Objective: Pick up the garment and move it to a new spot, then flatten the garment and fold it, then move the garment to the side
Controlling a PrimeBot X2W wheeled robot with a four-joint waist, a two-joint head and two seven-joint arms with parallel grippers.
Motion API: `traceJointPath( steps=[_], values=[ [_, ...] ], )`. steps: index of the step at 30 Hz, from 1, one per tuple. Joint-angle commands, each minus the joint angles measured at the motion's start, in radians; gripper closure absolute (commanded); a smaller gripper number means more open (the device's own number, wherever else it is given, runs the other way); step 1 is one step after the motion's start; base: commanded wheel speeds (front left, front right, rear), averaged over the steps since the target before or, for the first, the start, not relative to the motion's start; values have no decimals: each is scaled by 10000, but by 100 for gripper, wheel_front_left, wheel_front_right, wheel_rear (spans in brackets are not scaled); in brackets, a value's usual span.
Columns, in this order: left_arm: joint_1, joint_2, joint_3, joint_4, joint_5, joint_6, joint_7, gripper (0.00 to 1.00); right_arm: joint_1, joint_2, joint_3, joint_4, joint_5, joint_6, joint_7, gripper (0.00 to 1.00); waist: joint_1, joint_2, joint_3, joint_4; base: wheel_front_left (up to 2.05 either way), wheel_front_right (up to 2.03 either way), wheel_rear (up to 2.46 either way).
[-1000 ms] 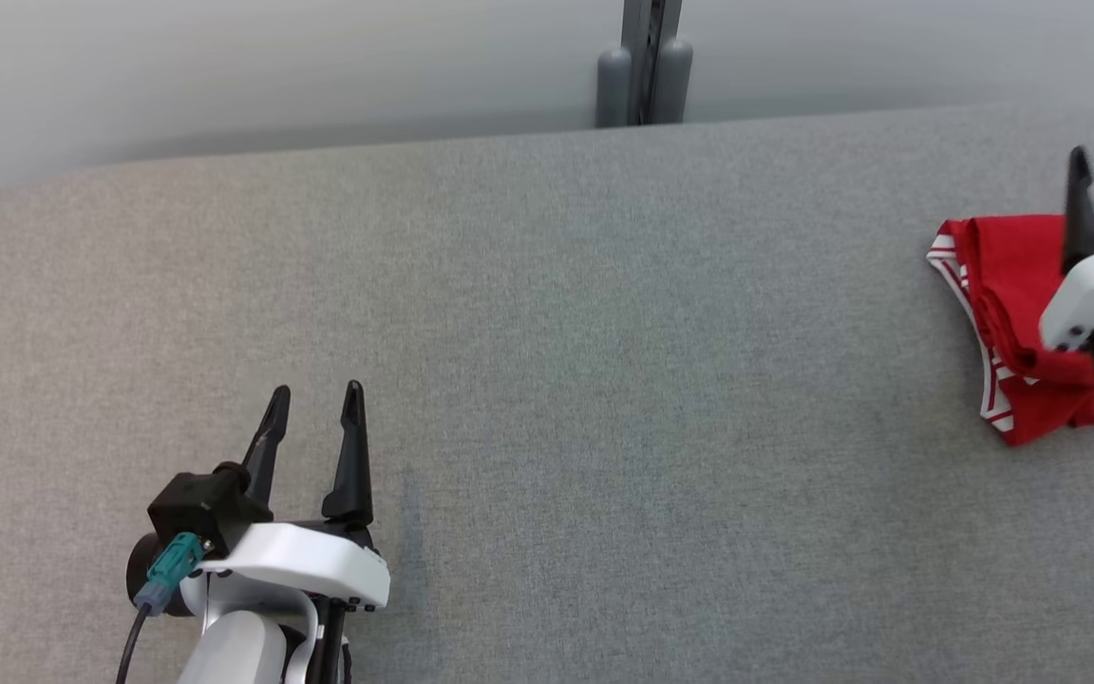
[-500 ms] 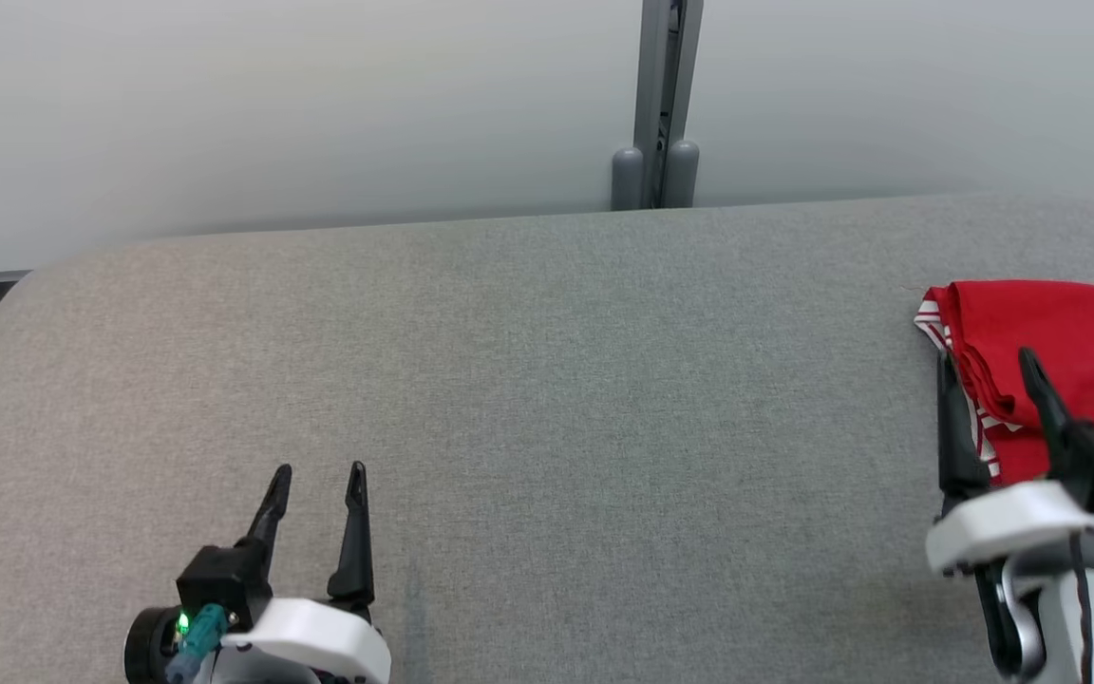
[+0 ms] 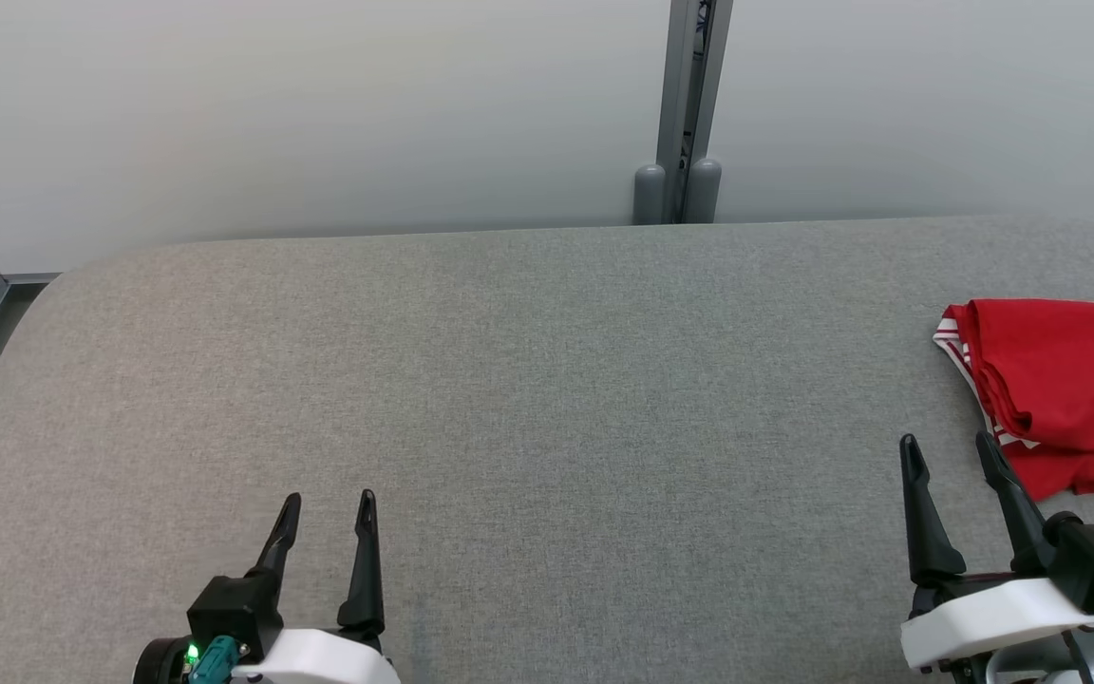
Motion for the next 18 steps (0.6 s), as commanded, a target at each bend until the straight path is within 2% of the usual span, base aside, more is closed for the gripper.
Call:
traceJointPath(
  steps=[1, 18],
  values=[
    [96, 83, 64, -65, -51, 80, 18, 0, 77, -50, -13, -22, 70, 3, 37, 0, 0, -1, -3, 10, 0, 0, 0],
    [185, 280, 13, -203, -66, 255, 118, 0, 118, -48, -91, 149, 58, 3, 143, 0, 0, -1, -71, 86, 0, 0, 0]
  ],
)
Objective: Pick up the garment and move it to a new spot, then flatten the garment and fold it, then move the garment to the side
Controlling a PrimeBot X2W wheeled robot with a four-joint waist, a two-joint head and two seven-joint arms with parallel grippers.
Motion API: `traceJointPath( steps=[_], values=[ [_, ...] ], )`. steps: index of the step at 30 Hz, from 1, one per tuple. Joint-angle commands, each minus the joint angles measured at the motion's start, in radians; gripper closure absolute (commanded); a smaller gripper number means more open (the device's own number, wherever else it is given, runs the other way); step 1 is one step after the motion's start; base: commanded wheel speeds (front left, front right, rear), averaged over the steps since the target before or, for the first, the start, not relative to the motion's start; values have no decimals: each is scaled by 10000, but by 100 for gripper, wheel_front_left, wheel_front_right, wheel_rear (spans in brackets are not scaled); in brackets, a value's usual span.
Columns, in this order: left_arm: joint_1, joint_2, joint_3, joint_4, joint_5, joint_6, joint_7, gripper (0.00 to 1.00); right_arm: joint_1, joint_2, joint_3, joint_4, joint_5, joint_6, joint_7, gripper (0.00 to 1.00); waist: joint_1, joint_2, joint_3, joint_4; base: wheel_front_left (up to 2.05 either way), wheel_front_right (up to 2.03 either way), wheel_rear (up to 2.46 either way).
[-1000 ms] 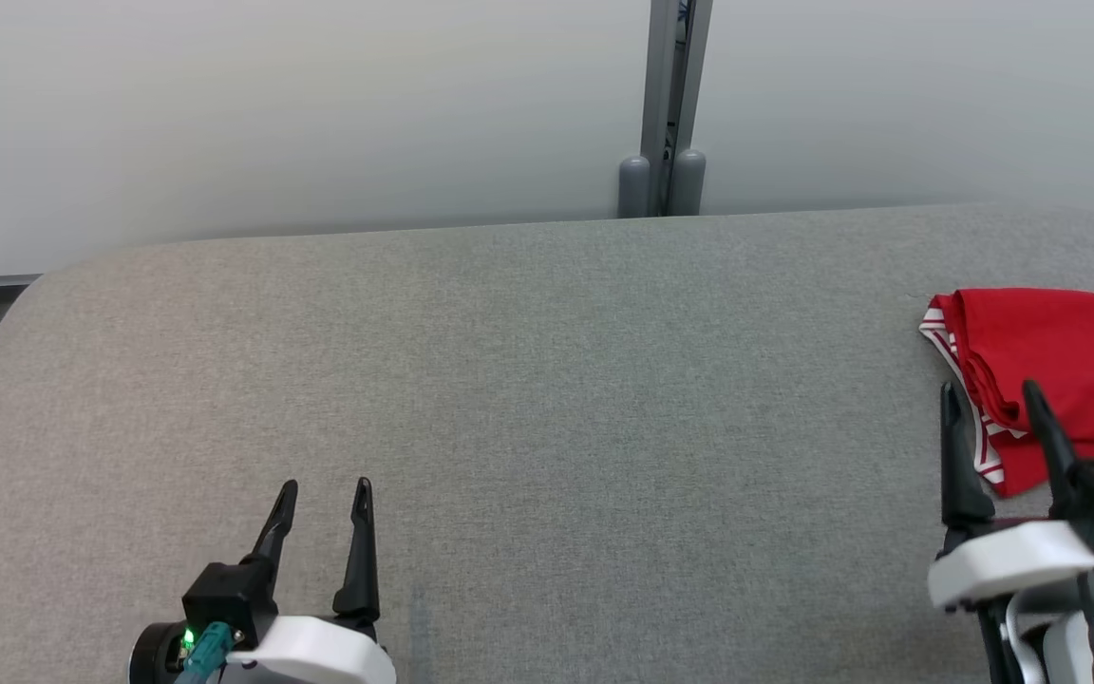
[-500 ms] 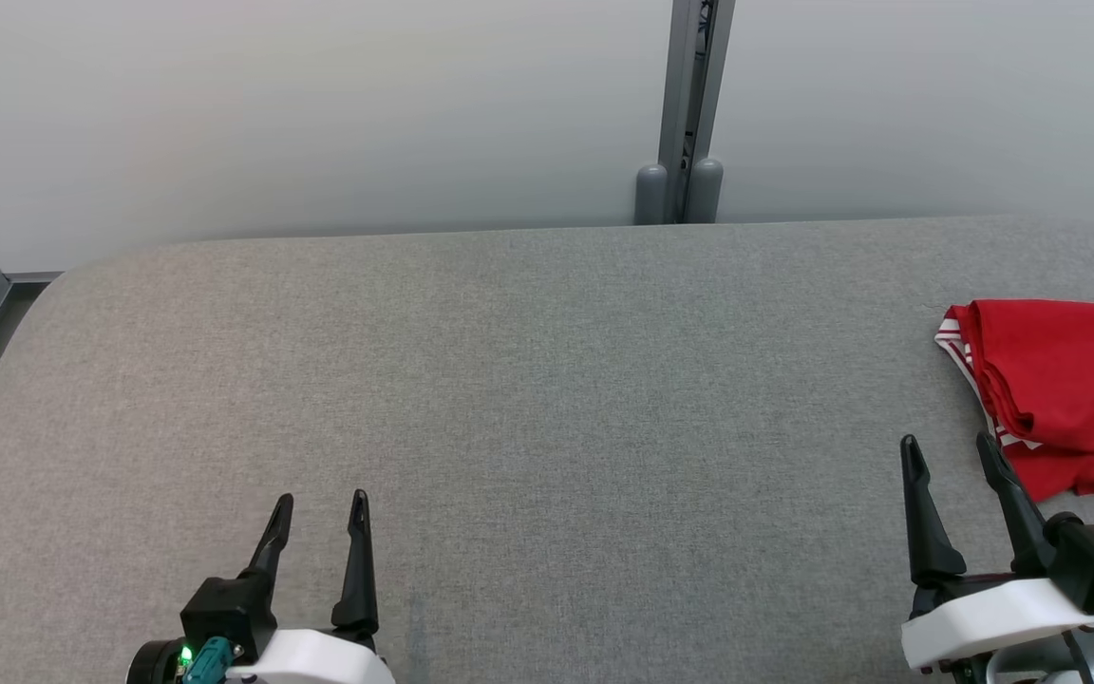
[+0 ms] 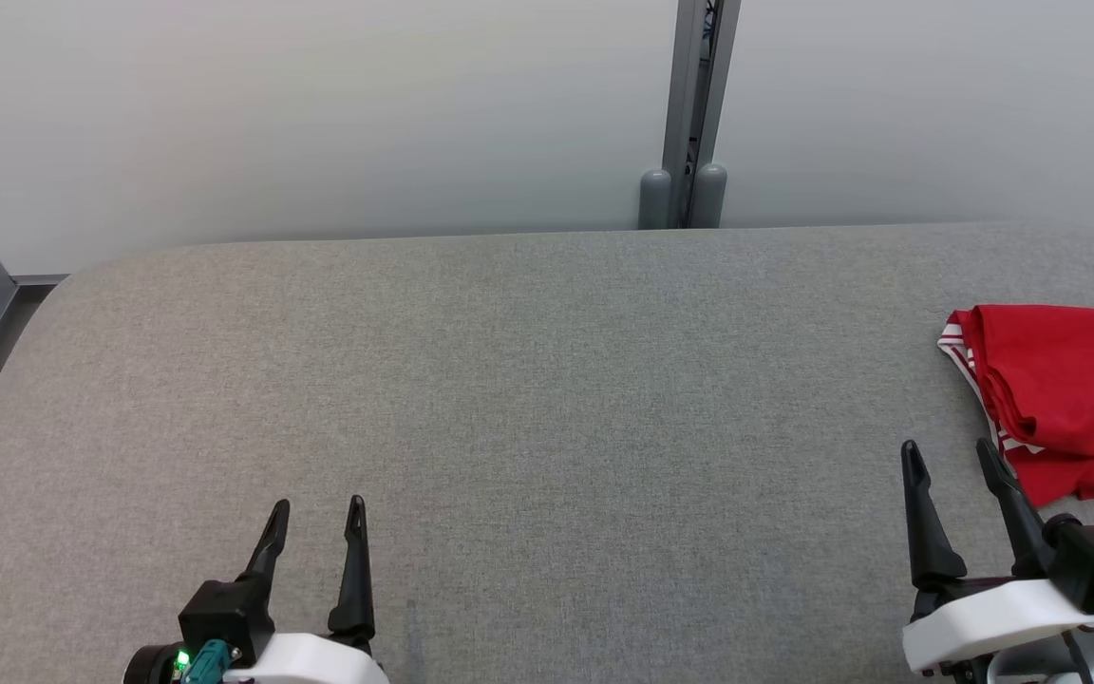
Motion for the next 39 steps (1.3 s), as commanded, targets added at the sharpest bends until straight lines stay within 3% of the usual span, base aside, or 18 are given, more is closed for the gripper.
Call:
traceJointPath(
  steps=[1, 2, 3, 7, 39],
  values=[
    [71, 88, -10, -43, 17, 58, -30, 0, 113, -49, -40, 19, 30, 3, 27, 0, 0, 0, -8, 4, 0, 0, 0],
    [77, 98, -23, -51, 9, 41, -23, 0, 120, -49, -39, 22, 26, 3, 35, 0, 0, 0, -11, 4, 0, 0, 0],
    [12, 35, -33, -17, -5, 5, 3, 100, 7, 0, -1, 12, 3, 0, 26, 100, 0, 0, -11, 4, 0, 0, 0],
    [198, -64, -60, 325, -42, -11, 56, 100, 210, 105, 49, 367, 37, 0, 65, 100, 0, 0, -13, 4, 0, 0, 0],
    [-392, -140, 1226, 354, -4960, -1173, 1236, 100, -204, 44, -411, 531, 5344, 0, 1189, 100, 0, 0, 14, -91, 0, 0, 0]
  ],
)
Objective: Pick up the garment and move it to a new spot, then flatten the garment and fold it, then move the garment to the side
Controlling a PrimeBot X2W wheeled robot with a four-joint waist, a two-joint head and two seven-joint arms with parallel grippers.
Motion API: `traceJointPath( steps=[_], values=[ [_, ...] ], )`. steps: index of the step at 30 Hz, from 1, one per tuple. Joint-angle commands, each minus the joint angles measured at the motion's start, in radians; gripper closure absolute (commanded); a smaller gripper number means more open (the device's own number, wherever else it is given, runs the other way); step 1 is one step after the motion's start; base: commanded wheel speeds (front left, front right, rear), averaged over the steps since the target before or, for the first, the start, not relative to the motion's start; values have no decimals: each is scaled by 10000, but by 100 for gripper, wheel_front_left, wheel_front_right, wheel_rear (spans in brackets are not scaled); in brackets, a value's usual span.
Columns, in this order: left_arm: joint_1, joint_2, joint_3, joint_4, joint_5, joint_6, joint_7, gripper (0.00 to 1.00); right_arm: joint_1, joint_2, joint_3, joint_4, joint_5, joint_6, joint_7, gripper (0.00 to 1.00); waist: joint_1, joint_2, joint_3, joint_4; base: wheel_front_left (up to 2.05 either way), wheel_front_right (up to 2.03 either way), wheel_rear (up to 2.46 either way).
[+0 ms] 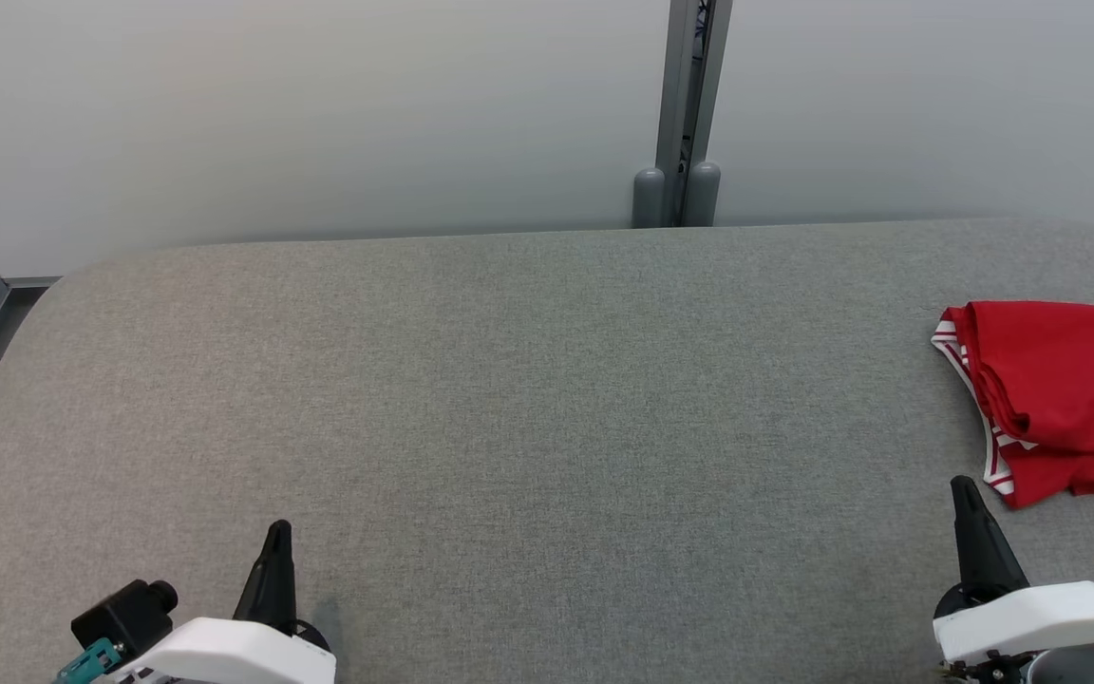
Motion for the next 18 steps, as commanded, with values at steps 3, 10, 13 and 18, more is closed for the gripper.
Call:
traceJointPath(
  steps=[3, 10, 13, 18],
  values=[
    [-404, 23, 205, -139, -553, -162, 126, 100, -295, -97, -97, -80, 617, 2, 136, 100, 0, 0, 3, -10, 0, 0, 0],
    [-498, 2, 439, -145, -1399, -369, 335, 100, -375, -108, -173, -50, 1546, 3, 337, 100, 0, 0, 9, -31, 0, 0, 0],
    [-552, -9, 567, -146, -1867, -478, 458, 100, -411, -114, -219, -34, 2050, 3, 443, 100, 0, 0, 12, -43, 0, 0, 0],
    [-602, -25, 722, -146, -2419, -615, 598, 100, -450, -122, -270, -17, 2651, 3, 567, 100, 0, 0, 17, -59, 0, 0, 0]
  ],
)
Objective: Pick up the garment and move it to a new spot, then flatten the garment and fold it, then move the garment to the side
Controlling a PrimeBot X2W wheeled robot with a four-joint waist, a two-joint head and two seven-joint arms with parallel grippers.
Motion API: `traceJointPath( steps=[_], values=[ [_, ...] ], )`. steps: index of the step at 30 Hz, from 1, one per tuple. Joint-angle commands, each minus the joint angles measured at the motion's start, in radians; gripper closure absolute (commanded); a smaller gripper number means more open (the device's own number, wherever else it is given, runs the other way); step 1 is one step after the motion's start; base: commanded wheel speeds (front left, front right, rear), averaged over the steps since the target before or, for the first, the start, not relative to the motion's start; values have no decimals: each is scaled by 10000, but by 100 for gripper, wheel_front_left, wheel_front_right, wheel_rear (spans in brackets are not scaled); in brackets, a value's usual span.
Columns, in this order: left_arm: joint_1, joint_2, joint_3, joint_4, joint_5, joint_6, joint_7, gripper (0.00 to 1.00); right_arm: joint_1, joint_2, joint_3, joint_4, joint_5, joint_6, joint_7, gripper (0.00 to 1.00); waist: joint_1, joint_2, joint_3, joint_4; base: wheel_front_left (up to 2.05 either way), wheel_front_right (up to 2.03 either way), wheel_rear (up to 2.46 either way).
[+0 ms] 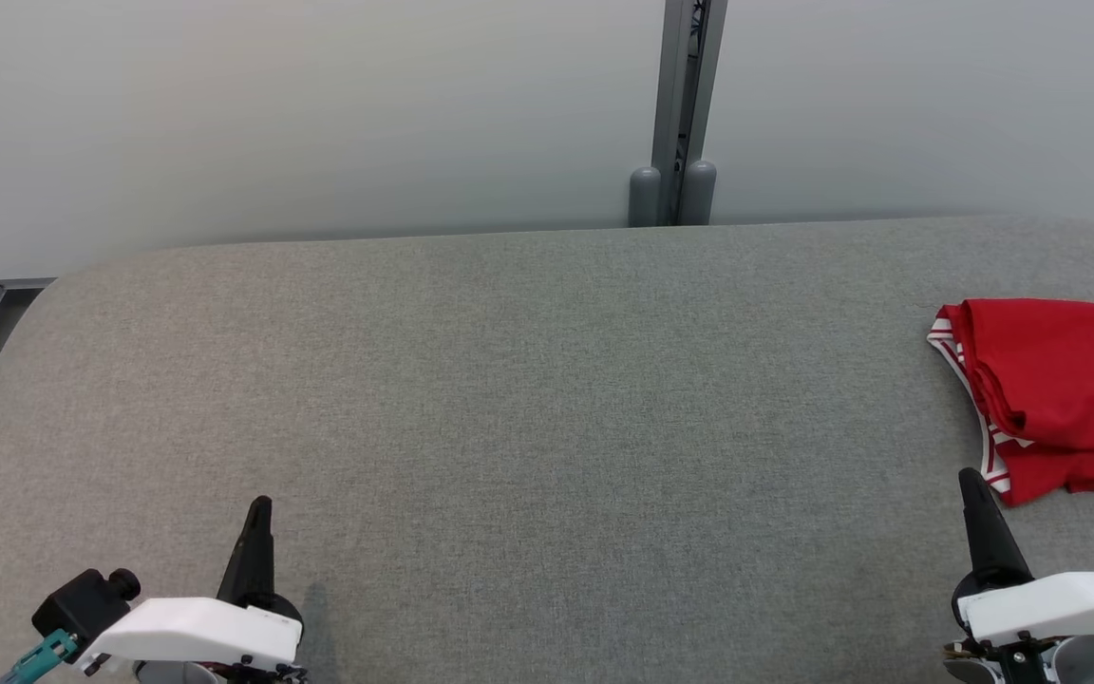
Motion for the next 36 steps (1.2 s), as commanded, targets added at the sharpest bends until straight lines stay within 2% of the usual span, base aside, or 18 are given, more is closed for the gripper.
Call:
traceJointPath(
  steps=[1, 36],
  values=[
    [-294, 20, 160, -126, -396, -133, 96, 100, -250, -99, -68, -89, 427, 3, 92, 100, 0, -1, 2, -7, 0, 0, 0],
    [-644, -71, 1050, -115, -3483, -895, 918, 100, -506, -139, -358, 36, 3811, 4, 818, 100, 0, -1, 32, -111, 0, 0, 0]
  ],
)
